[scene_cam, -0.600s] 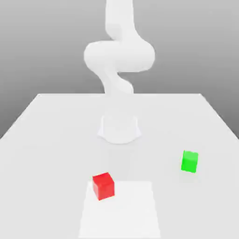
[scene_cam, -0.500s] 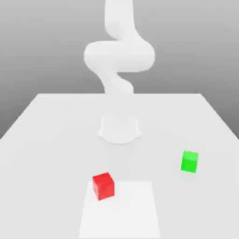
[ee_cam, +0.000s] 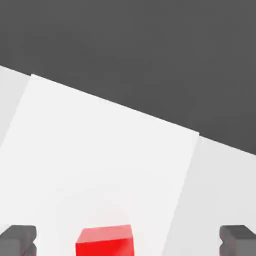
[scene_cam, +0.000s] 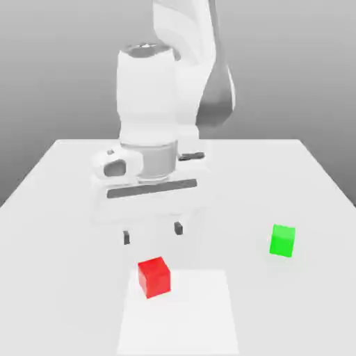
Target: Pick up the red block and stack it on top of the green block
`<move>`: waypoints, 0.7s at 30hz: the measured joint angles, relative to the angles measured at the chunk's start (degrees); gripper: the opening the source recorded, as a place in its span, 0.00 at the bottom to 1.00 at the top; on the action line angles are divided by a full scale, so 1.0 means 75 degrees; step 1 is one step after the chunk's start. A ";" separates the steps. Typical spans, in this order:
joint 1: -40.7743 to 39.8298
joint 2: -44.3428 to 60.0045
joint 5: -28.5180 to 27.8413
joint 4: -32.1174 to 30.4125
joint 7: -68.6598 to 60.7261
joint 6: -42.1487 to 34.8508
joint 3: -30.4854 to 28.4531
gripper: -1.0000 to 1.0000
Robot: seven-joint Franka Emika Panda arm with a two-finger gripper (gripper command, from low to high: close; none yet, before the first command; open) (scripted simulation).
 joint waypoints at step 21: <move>-0.0611 0.0264 0.0098 -0.0118 -0.0203 0.0178 0.0598 0.00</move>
